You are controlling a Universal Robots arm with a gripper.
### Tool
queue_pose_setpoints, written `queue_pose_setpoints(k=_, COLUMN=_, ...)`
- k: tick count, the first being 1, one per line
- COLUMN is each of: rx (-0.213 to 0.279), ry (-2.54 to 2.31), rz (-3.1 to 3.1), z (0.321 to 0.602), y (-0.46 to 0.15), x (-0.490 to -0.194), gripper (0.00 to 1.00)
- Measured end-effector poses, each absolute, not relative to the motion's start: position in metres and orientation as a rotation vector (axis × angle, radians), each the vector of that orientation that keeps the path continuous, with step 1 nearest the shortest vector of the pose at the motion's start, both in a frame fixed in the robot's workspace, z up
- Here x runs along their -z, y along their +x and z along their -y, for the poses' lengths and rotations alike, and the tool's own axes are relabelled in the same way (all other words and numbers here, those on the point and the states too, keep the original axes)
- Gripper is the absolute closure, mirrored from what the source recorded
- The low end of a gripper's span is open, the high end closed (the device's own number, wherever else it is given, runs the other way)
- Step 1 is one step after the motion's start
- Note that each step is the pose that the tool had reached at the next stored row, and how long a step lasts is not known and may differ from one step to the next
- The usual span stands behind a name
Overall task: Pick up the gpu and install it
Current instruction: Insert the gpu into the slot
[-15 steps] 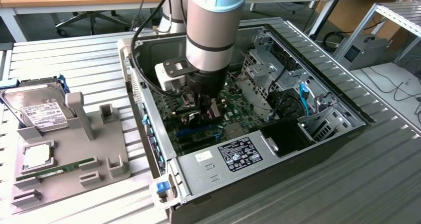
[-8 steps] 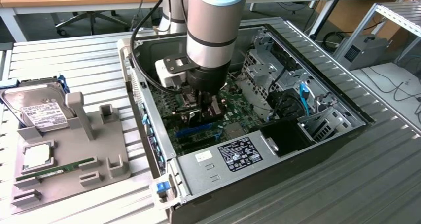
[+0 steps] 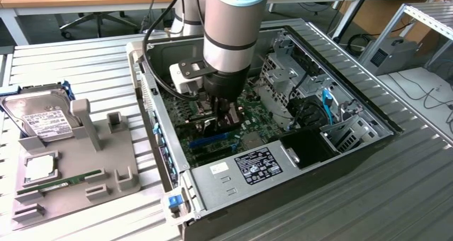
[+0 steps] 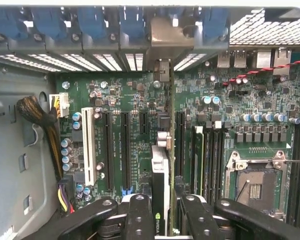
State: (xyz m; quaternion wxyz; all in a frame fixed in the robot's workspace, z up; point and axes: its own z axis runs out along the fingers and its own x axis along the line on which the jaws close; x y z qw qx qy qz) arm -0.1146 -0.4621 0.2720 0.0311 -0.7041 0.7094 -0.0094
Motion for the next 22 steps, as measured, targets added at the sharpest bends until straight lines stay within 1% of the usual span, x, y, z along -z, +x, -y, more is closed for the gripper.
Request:
queue_pose_setpoints(k=10, rx=0.037, ry=-2.171, rz=-2.186, z=0.4622, y=-0.1135, x=-0.2770, gripper=0.73)
queue_pose_setpoints(k=14, rx=0.061, ry=-2.163, rz=-2.174, z=0.4621, y=-0.1135, x=-0.2768, gripper=0.73)
queue_pose_setpoints(k=22, rx=0.072, ry=-2.162, rz=-2.172, z=0.4622, y=-0.1146, x=-0.2760, gripper=0.73)
